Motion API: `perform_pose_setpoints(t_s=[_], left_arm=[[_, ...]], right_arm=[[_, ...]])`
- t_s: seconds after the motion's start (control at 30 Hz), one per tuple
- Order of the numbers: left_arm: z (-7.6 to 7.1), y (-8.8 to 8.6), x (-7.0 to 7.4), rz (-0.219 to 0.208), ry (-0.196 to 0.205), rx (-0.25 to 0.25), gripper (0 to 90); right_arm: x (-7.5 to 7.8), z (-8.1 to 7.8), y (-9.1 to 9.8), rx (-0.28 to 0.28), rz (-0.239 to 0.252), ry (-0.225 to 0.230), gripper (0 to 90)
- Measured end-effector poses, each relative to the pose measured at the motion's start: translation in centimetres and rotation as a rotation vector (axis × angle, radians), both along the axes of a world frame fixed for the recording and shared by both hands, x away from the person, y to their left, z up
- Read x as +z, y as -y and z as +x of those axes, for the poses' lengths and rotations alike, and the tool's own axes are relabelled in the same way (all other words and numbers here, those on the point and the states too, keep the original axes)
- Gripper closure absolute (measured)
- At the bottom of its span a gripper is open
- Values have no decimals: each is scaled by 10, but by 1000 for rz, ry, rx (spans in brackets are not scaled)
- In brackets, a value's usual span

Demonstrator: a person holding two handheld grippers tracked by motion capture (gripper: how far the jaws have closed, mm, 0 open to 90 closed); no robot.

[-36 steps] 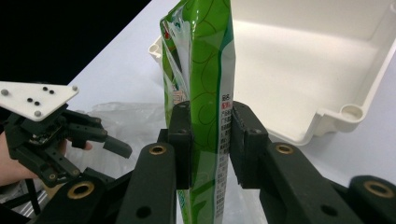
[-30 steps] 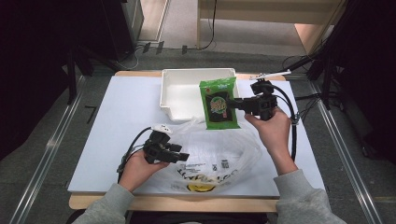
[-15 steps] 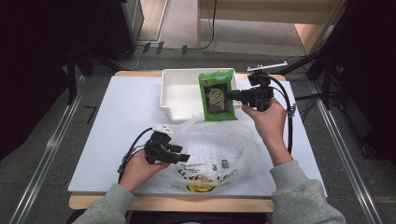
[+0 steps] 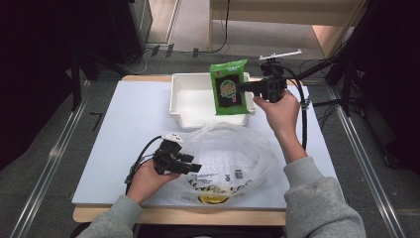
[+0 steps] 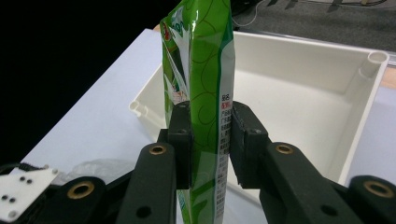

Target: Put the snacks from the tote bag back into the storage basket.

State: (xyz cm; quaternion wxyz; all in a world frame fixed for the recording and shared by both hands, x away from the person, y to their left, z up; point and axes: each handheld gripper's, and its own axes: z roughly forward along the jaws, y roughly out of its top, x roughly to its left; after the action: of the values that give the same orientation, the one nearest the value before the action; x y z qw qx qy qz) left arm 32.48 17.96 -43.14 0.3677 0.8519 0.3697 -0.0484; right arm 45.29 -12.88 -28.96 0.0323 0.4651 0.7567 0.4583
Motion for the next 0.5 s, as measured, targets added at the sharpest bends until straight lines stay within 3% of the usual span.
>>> perform_pose_setpoints(t_s=[0.5], left_arm=[[0, -1, 0, -8, -5, 0, 455]], right_arm=[[0, 39, -11, -48, 13, 25, 737]])
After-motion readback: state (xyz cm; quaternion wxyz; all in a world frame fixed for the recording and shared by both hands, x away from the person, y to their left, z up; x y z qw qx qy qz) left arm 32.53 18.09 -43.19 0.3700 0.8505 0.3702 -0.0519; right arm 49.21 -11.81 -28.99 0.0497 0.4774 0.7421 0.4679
